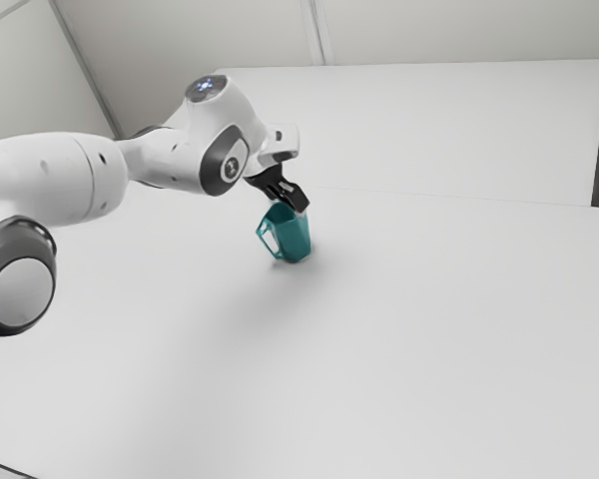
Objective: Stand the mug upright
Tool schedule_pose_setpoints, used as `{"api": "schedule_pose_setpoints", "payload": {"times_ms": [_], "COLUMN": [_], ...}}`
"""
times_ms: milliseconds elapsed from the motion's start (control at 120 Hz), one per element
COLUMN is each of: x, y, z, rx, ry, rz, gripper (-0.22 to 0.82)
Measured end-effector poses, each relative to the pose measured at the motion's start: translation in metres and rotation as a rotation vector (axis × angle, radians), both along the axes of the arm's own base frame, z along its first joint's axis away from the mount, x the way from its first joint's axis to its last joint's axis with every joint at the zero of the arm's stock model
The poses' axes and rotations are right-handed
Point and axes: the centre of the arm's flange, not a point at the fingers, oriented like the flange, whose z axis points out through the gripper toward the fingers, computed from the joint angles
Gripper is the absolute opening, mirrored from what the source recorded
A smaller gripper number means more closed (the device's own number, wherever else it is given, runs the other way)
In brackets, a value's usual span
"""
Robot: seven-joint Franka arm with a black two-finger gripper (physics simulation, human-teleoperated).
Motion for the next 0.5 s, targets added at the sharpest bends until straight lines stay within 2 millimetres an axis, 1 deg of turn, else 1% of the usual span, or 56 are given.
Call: {"api": "schedule_pose_setpoints", "payload": {"times_ms": [133,192,242,325,417,500], "x": [-0.017,-0.031,-0.044,-0.064,-0.075,-0.08], "y": [0.011,0.015,0.021,0.031,0.043,0.051], "z": [0.05,0.079,0.103,0.139,0.162,0.171], "rx": [-0.002,-0.008,-0.012,-0.016,-0.011,0.001], "ry": [0.012,0.03,0.051,0.09,0.132,0.169], "rz": [0.01,0.014,0.026,0.044,0.068,0.087], "gripper": [0.56,0.57,0.58,0.59,0.59,0.6]}}
